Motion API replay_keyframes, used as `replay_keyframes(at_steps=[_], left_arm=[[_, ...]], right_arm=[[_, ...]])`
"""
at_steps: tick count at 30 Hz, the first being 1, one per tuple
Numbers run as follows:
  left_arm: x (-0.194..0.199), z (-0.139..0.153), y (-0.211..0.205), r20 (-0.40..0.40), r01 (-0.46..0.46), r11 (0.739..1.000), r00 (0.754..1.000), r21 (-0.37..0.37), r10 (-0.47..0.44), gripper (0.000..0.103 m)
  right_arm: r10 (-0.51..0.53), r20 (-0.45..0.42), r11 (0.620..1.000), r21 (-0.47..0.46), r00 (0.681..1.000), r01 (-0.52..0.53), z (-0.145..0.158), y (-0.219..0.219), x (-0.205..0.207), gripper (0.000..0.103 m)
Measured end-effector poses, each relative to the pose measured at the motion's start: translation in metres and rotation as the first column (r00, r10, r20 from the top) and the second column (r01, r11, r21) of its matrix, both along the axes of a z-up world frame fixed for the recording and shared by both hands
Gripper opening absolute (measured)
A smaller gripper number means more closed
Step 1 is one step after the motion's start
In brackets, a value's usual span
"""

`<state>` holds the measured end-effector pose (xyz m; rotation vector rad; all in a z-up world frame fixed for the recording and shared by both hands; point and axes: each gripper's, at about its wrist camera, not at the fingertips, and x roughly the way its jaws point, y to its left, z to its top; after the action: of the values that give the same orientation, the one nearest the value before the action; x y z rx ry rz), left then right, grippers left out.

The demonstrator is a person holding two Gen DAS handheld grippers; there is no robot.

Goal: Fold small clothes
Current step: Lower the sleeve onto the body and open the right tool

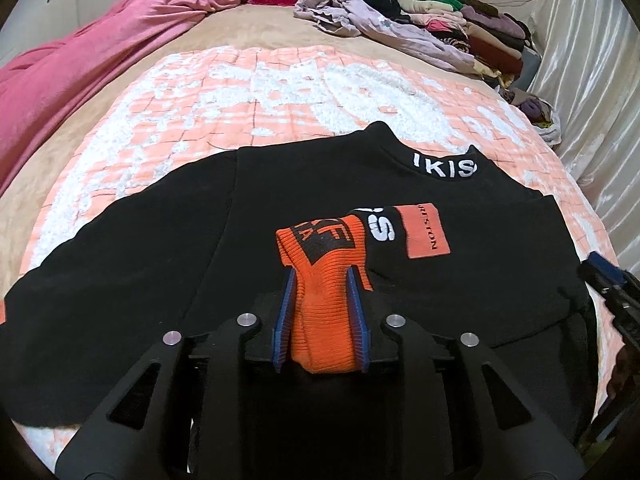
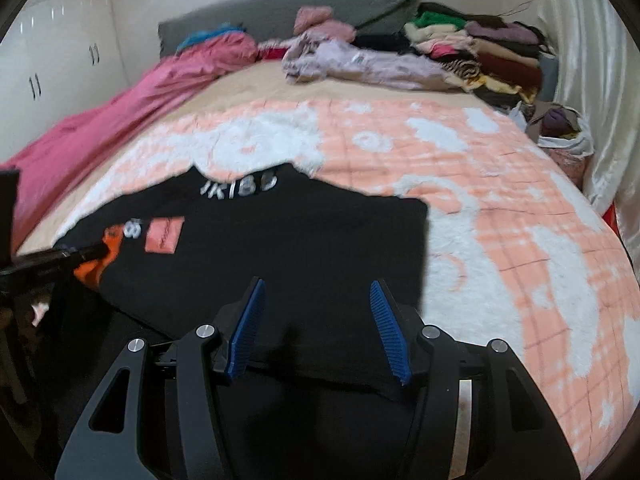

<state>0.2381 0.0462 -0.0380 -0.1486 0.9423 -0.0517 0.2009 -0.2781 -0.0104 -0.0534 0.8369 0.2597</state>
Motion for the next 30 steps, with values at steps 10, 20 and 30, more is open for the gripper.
replay_keyframes(at_steps=[10, 20, 30], left_arm=[[-0.022, 0.027, 0.005, 0.088, -0.046, 0.998, 0.995, 0.044, 0.042, 0.022], [-0.009, -0.014, -0.042, -0.044, 0.106, 0.993, 0.994, 0.056, -0.104, 0.038], [-0.025, -0.004, -0.033, -0.001, 0.09, 0.996, 0.996, 0.004, -0.09, 0.046]], right_arm=[[-0.04, -0.106, 0.998, -0.046, 0.994, 0.036, -0.037, -0.009, 0.012, 0.053], [-0.045, -0.102, 0.998, -0.044, 0.994, 0.041, -0.036, -0.01, 0.01, 0.054], [-0.016, -0.071, 1.0, -0.018, 0.997, 0.015, -0.016, -0.006, -0.011, 0.073]])
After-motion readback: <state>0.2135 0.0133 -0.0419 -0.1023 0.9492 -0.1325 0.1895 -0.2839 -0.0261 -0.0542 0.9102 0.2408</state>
